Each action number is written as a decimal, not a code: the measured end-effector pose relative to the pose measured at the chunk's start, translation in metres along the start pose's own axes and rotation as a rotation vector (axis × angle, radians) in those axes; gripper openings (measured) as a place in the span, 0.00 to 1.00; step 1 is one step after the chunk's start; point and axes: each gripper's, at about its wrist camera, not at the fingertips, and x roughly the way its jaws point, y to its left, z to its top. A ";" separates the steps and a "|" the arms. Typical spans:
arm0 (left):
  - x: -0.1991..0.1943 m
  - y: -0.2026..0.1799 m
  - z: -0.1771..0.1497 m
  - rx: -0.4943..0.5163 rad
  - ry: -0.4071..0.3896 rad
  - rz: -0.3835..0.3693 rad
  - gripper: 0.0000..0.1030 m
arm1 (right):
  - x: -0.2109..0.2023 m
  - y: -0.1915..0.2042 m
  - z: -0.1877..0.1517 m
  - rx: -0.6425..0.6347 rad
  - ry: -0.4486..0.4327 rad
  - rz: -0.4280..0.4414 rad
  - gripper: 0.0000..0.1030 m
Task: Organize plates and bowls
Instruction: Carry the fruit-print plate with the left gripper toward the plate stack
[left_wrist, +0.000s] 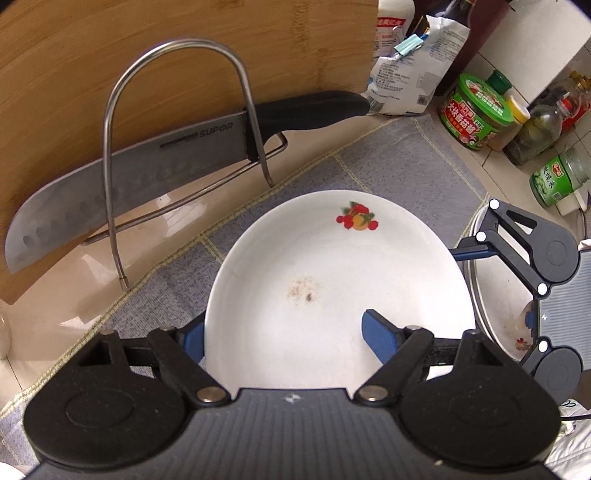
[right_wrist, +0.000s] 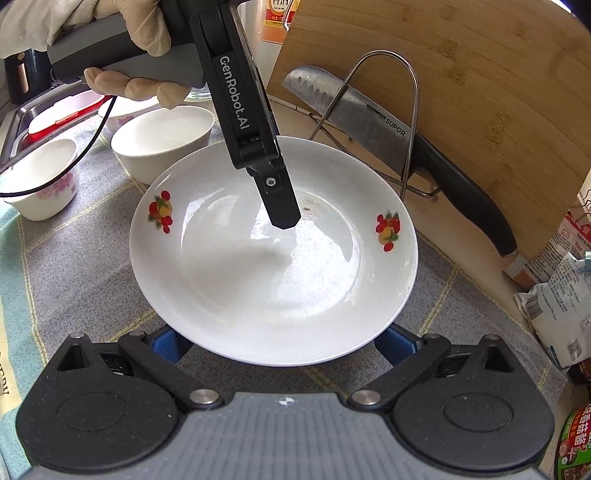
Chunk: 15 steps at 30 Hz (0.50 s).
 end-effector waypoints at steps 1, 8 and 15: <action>-0.002 -0.001 -0.001 0.001 -0.002 0.000 0.80 | -0.002 0.002 -0.001 0.000 -0.002 -0.003 1.00; -0.012 -0.013 -0.007 0.009 -0.012 0.007 0.80 | -0.015 0.013 -0.004 0.003 -0.012 -0.017 1.00; -0.020 -0.028 -0.014 0.012 -0.015 0.008 0.80 | -0.029 0.022 -0.009 0.028 -0.020 -0.013 1.00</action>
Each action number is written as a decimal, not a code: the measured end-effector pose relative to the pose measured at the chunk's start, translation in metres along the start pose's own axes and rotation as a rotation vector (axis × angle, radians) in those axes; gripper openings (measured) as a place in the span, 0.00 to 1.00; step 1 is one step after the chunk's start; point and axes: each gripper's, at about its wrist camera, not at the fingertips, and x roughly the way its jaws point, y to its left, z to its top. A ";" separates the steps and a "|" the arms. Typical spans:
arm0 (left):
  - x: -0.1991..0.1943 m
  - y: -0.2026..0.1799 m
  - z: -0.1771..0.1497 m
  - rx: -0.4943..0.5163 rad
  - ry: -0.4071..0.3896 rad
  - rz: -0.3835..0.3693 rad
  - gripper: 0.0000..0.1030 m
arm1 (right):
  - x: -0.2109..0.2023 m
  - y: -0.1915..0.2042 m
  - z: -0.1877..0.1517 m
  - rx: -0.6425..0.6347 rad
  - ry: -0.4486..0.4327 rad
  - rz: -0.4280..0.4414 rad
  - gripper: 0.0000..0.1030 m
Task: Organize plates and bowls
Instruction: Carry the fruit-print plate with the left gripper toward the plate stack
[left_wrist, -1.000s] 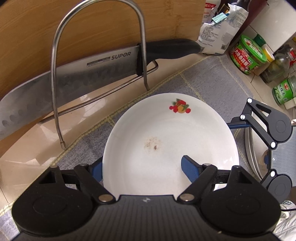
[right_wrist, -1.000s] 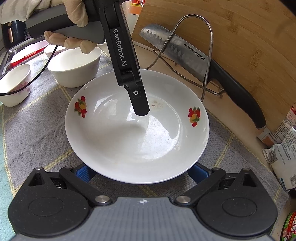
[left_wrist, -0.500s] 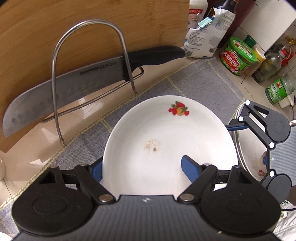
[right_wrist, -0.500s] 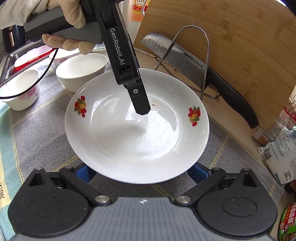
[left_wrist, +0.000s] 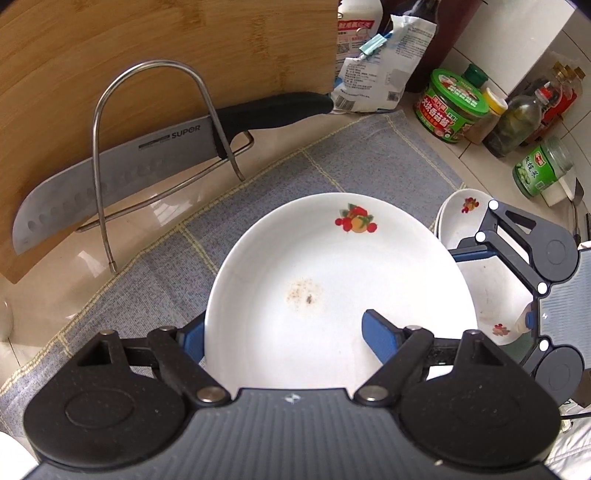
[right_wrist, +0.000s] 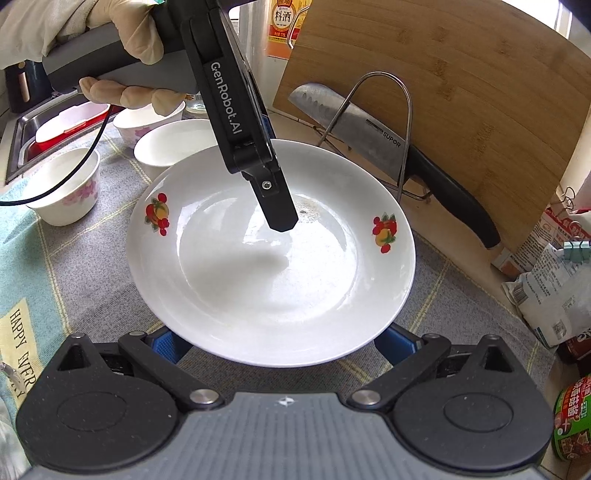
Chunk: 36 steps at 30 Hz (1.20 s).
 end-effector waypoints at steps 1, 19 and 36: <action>0.000 -0.002 -0.001 -0.002 0.002 -0.001 0.80 | -0.001 0.001 -0.001 0.003 0.001 -0.001 1.00; -0.004 -0.041 0.000 0.075 -0.001 -0.005 0.80 | -0.016 0.007 -0.012 0.050 -0.011 -0.054 1.00; 0.014 -0.091 0.031 0.214 0.016 -0.062 0.80 | -0.050 0.004 -0.051 0.166 0.000 -0.160 1.00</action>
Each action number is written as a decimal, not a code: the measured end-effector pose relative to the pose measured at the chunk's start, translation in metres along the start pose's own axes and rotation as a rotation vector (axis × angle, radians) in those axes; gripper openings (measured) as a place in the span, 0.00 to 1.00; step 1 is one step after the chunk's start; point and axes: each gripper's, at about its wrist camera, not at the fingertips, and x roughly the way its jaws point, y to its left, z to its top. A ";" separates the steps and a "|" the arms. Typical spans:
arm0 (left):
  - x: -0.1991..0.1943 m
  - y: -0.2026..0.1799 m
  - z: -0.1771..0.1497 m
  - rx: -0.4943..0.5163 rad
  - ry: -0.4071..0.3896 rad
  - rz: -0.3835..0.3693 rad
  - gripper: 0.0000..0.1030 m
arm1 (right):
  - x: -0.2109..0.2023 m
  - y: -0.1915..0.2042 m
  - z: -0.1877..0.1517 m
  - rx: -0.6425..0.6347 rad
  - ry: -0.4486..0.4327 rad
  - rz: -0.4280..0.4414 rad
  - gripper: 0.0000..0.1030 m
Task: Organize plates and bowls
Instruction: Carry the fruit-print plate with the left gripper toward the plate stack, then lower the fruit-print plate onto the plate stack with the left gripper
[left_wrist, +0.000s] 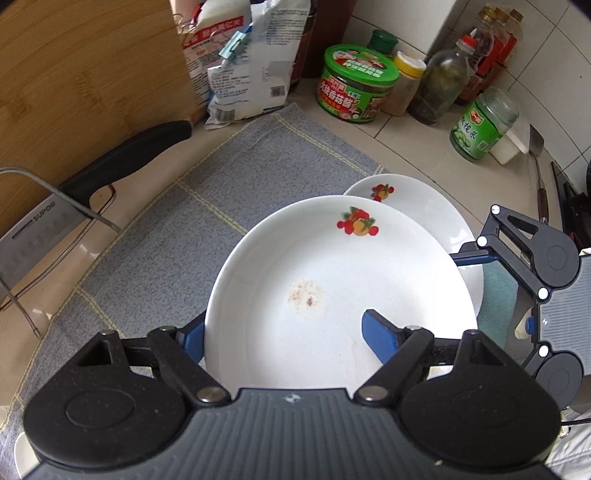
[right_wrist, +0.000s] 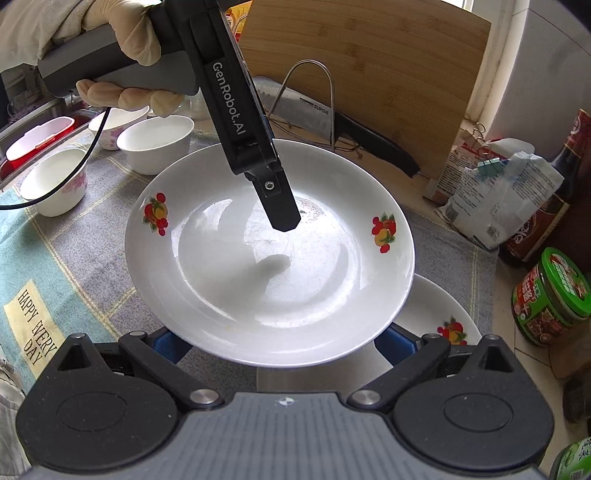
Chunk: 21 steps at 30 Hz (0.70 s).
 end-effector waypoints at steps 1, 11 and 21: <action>0.002 -0.002 0.002 0.009 0.001 -0.004 0.80 | -0.002 -0.001 -0.002 0.006 0.001 -0.006 1.00; 0.018 -0.027 0.027 0.087 0.009 -0.045 0.80 | -0.020 -0.014 -0.027 0.079 0.011 -0.069 1.00; 0.042 -0.053 0.040 0.151 0.038 -0.084 0.80 | -0.031 -0.022 -0.053 0.150 0.037 -0.112 1.00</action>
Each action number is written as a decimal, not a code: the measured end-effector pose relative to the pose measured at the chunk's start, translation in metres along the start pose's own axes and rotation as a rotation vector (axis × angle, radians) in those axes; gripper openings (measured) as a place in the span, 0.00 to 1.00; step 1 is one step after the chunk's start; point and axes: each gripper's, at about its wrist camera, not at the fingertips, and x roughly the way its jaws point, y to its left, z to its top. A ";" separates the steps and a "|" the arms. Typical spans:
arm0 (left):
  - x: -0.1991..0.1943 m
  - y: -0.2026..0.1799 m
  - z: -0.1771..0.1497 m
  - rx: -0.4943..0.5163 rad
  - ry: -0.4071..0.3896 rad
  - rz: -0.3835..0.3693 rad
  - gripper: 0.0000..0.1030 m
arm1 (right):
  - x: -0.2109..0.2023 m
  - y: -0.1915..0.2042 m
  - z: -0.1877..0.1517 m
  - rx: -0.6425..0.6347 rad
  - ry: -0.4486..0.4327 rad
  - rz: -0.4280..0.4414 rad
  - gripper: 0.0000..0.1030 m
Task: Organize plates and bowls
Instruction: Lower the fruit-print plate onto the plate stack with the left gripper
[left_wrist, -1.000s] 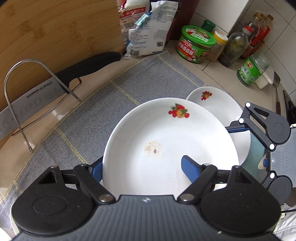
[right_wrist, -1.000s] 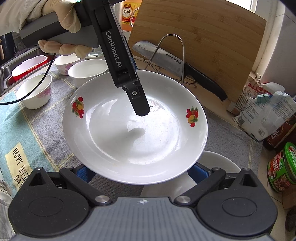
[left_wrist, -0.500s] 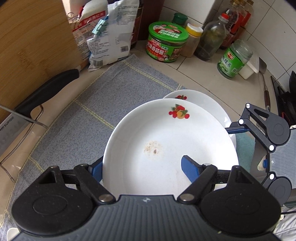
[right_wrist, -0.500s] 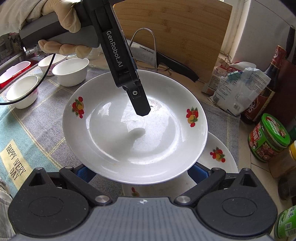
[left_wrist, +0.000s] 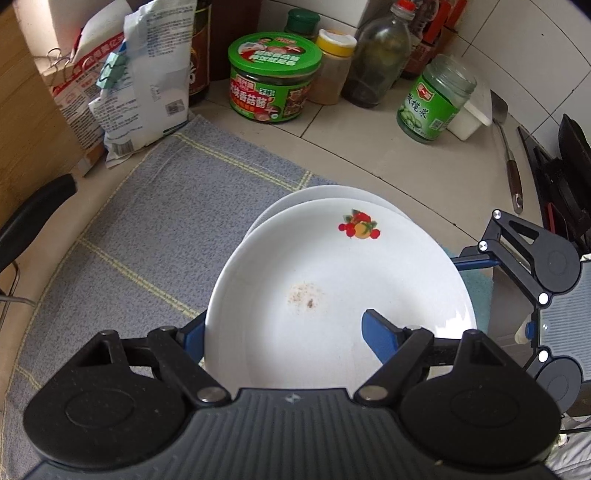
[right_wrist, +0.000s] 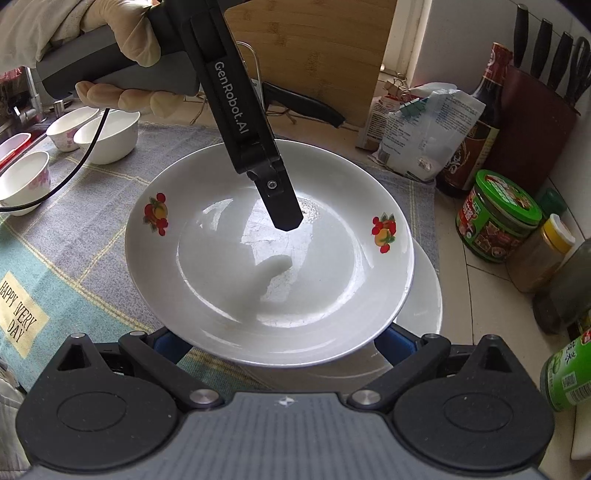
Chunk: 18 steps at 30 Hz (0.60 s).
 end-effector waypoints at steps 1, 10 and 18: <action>0.002 -0.002 0.001 0.005 0.002 -0.003 0.80 | -0.001 -0.001 -0.002 0.007 0.002 -0.003 1.00; 0.018 -0.014 0.011 0.038 0.019 -0.030 0.80 | -0.005 -0.008 -0.012 0.051 0.022 -0.027 1.00; 0.029 -0.017 0.015 0.051 0.036 -0.044 0.80 | -0.007 -0.011 -0.017 0.066 0.035 -0.035 1.00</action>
